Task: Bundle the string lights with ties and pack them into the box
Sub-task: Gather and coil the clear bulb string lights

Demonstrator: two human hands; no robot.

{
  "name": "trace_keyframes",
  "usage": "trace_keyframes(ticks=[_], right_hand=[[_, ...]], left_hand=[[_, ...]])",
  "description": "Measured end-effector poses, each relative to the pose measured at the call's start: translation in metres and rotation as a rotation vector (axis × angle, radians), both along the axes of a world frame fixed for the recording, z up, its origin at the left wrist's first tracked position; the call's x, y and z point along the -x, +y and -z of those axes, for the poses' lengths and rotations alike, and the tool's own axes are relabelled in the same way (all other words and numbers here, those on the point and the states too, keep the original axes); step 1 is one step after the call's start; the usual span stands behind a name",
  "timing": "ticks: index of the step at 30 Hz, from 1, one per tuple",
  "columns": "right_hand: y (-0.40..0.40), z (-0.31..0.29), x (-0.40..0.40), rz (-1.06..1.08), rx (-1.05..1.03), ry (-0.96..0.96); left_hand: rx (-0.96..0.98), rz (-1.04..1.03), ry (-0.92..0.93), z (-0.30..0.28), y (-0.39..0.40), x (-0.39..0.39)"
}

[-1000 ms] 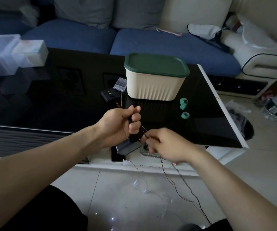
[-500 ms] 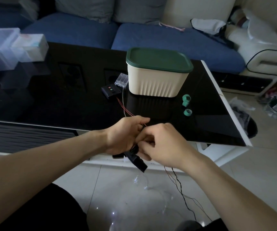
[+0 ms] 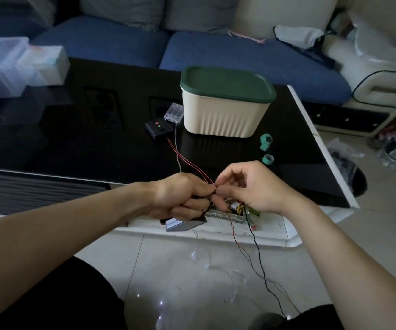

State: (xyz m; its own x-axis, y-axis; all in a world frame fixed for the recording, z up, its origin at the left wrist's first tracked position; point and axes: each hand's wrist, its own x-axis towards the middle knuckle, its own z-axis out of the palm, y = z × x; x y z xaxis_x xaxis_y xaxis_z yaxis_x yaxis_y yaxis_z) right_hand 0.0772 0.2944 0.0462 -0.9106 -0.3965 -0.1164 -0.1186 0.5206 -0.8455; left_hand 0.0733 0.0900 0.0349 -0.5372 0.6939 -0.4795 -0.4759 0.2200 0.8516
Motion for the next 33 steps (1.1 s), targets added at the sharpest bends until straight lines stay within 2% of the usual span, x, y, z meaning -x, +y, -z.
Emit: trace_keyframes(ticks=[4,10,13,20,25,30,33], right_hand=[[0.009,0.0,0.003,0.05,-0.017,-0.018],[0.001,0.011,0.0,0.039,-0.118,-0.056],[-0.016,0.018,-0.006,0.011,-0.124,-0.088],[-0.044,0.026,-0.013,-0.082,-0.322,-0.098],[-0.048,0.023,-0.023,-0.204,-0.495,-0.134],[-0.051,0.016,-0.031,-0.142,-0.419,0.005],[-0.049,0.007,-0.03,-0.046,-0.363,0.129]], left_hand=[[-0.046,-0.026,-0.076,-0.008,0.0,-0.002],[-0.169,-0.217,-0.109,-0.012,-0.002,0.0],[-0.196,-0.341,-0.065,-0.01,0.0,-0.001],[-0.159,-0.455,0.096,-0.01,0.006,-0.007],[-0.193,-0.578,0.101,-0.012,0.01,-0.008],[-0.082,-0.444,0.004,-0.005,0.004,-0.002],[-0.062,-0.346,0.025,-0.002,0.007,-0.005]])
